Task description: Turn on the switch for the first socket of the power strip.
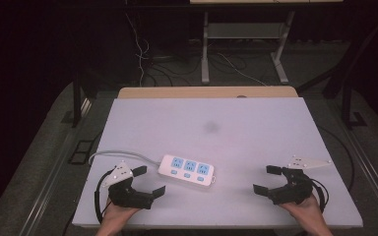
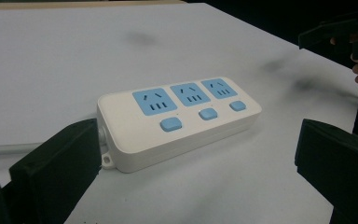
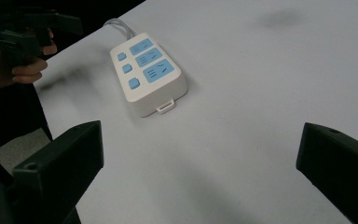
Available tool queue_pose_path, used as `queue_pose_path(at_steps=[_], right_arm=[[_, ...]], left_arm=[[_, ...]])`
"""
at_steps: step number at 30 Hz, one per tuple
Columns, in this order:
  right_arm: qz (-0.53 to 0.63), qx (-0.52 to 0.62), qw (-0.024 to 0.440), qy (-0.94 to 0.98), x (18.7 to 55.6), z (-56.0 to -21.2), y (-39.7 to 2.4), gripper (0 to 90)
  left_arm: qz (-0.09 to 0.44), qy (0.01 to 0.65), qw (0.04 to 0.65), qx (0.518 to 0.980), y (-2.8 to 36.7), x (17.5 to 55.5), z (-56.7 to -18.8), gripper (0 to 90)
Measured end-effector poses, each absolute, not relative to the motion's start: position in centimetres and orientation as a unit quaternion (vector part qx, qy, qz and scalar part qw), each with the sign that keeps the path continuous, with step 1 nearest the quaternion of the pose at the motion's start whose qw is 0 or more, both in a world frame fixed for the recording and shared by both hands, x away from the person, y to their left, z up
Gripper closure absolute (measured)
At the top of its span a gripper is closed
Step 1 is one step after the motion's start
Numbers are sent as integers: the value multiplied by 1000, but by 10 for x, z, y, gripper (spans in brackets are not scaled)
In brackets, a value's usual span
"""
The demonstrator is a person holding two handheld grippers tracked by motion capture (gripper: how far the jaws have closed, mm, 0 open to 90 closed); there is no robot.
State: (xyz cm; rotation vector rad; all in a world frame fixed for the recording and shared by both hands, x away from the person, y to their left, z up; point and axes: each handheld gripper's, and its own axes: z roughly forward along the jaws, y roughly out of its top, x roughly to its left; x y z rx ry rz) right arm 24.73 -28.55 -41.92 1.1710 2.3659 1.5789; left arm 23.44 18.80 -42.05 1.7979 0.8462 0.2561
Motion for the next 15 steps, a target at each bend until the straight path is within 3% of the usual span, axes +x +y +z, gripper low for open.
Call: queue_pose_path(at_steps=[15], right_arm=[[509, 380, 38, 772, 247, -419, -286, 3]], left_arm=[[98, 347, 517, 776, 184, 235, -413, 0]])
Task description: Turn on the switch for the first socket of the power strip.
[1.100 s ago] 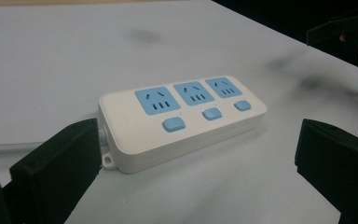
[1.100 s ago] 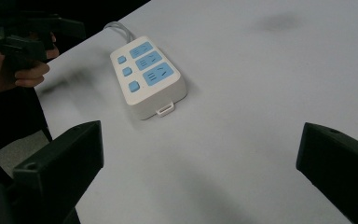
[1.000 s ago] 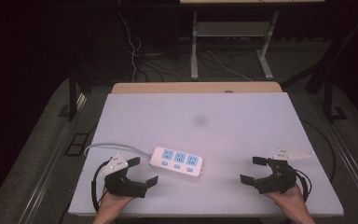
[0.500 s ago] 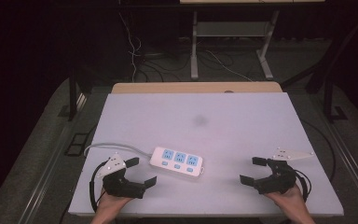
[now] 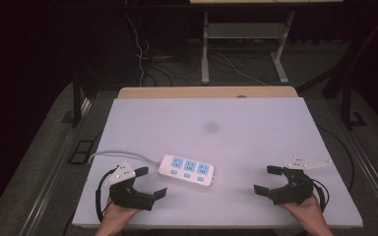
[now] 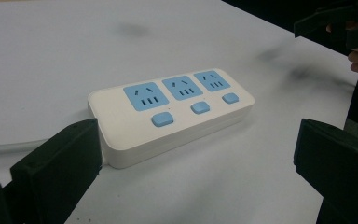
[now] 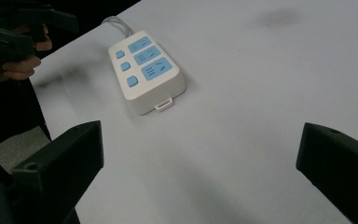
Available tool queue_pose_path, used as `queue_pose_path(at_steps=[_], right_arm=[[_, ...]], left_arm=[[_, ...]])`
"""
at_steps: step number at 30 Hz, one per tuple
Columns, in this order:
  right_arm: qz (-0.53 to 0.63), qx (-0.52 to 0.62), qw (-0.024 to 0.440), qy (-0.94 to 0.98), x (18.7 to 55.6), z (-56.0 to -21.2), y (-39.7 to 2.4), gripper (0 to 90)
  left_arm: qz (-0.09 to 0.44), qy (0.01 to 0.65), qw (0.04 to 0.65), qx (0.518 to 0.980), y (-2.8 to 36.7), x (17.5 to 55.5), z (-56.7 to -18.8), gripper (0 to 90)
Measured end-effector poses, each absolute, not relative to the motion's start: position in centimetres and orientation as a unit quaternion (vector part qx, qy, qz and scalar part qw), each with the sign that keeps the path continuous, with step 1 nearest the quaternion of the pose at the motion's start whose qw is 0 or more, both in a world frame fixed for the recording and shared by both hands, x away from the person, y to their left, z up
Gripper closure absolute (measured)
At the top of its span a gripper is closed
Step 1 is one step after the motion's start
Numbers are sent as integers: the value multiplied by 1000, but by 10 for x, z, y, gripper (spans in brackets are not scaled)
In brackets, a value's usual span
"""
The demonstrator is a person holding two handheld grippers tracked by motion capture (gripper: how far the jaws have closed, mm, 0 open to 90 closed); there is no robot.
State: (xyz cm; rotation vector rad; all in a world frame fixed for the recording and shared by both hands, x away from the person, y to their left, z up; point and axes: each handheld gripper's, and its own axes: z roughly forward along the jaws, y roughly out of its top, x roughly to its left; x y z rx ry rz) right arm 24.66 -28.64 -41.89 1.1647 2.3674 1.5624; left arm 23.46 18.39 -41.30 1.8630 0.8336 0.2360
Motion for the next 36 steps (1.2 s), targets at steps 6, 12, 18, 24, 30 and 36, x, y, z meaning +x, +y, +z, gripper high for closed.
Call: queue_pose_path(at_steps=[6, 12, 18, 24, 30, 36], right_arm=[[507, 382, 38, 772, 246, -418, -287, 3], [508, 382, 40, 771, 246, -418, -288, 3], [507, 384, 41, 771, 246, -418, -289, 3], [506, 384, 41, 771, 246, -418, -289, 3], [503, 385, 41, 772, 246, -418, -290, 3], [504, 385, 41, 772, 246, -418, -290, 3]], left_arm=[[96, 342, 506, 786, 182, 238, -408, 0], [91, 336, 490, 799, 180, 242, -403, 0], [89, 331, 477, 809, 179, 249, -394, 0], [84, 325, 468, 818, 177, 258, -384, 0], [81, 313, 447, 834, 173, 268, -379, 0], [73, 310, 439, 840, 171, 277, -375, 0]])
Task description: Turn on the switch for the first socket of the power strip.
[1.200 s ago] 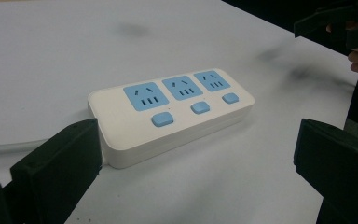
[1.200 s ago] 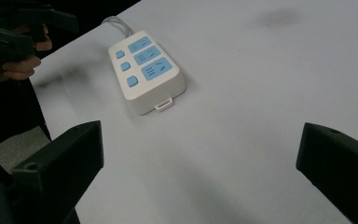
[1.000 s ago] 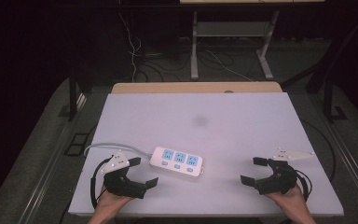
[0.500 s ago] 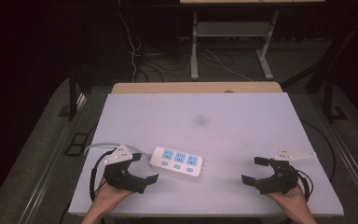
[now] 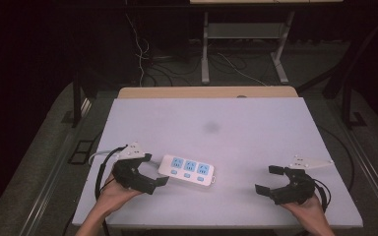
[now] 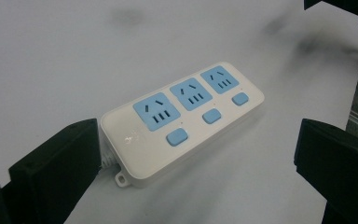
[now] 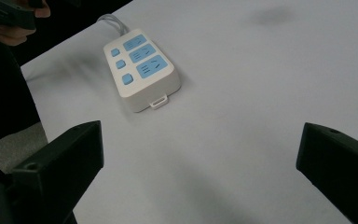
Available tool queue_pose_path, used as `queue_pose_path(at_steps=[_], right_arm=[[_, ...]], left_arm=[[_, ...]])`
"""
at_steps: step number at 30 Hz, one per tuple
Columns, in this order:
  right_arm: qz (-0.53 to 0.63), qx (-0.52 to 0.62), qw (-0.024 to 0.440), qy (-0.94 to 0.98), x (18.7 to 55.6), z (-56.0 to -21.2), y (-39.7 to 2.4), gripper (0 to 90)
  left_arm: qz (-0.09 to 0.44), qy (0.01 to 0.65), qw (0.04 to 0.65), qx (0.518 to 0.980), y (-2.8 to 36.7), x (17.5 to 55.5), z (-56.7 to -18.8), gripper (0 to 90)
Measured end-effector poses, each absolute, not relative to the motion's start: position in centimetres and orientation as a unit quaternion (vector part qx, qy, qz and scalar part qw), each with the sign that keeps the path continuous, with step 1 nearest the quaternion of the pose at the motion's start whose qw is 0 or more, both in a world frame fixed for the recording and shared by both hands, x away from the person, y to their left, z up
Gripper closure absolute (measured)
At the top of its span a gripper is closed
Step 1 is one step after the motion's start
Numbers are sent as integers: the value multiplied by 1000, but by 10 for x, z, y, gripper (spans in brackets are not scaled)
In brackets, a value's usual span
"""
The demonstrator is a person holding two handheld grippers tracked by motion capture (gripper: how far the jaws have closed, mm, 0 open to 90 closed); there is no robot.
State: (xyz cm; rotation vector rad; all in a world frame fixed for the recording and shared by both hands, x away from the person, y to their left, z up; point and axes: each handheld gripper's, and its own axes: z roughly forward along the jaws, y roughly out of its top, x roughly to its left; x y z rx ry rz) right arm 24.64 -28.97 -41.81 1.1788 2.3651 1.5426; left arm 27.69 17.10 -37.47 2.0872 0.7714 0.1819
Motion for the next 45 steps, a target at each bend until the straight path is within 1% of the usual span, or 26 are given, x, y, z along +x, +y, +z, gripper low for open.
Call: queue_pose_path(at_steps=[8, 23, 30, 37, 42, 45], right_arm=[[503, 387, 40, 772, 247, -419, -290, 3], [502, 385, 39, 774, 247, -419, -290, 3], [501, 383, 39, 775, 247, -419, -290, 3], [501, 383, 38, 775, 247, -419, -290, 3], [500, 381, 37, 777, 247, -419, -289, 3], [500, 381, 37, 777, 247, -419, -289, 3]], left_arm=[[56, 304, 417, 854, 165, 289, -370, 0], [49, 298, 389, 870, 157, 308, -367, 0], [43, 293, 366, 882, 152, 318, -369, 18], [35, 285, 345, 894, 147, 325, -374, 76], [26, 281, 333, 900, 146, 330, -379, 154], [22, 279, 330, 902, 144, 332, -380, 218]])
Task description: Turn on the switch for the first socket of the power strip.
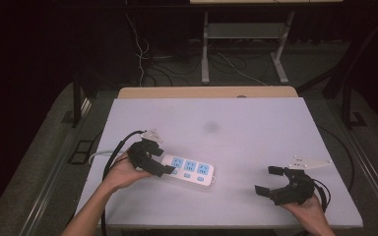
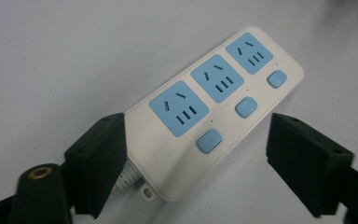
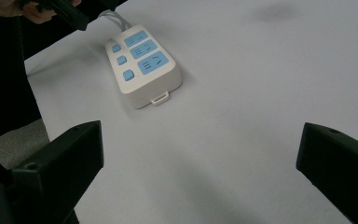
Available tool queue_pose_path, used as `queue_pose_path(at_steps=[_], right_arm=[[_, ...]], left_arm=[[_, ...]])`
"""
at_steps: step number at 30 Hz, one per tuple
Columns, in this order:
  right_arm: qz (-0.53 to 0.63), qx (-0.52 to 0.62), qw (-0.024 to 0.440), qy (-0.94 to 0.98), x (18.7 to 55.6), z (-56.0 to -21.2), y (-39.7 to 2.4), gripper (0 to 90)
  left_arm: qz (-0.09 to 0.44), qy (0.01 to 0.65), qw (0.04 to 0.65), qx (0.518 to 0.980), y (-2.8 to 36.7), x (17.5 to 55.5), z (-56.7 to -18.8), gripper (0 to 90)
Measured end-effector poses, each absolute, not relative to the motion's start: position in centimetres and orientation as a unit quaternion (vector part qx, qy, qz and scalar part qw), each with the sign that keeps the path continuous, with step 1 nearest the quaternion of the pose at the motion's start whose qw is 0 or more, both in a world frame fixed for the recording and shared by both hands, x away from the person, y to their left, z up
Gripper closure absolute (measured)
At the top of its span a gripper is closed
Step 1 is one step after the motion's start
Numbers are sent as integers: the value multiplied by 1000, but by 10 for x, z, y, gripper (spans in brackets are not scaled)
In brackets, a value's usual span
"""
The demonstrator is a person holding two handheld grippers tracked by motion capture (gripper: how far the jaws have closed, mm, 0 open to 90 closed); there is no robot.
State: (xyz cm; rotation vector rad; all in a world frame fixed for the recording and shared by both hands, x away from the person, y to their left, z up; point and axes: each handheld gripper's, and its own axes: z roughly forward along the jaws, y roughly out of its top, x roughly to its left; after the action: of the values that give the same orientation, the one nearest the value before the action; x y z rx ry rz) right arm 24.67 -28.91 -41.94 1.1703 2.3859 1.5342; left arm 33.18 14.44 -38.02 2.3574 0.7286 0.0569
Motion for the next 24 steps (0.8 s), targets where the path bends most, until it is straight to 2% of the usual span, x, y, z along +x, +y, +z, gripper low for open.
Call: queue_pose_path(at_steps=[14, 24], right_arm=[[499, 379, 36, 779, 247, -420, -289, 3], [496, 379, 35, 780, 246, -420, -288, 3]], left_arm=[[-1, 255, 322, 912, 136, 334, -386, 546], [-16, 238, 315, 919, 132, 334, -389, 735]])
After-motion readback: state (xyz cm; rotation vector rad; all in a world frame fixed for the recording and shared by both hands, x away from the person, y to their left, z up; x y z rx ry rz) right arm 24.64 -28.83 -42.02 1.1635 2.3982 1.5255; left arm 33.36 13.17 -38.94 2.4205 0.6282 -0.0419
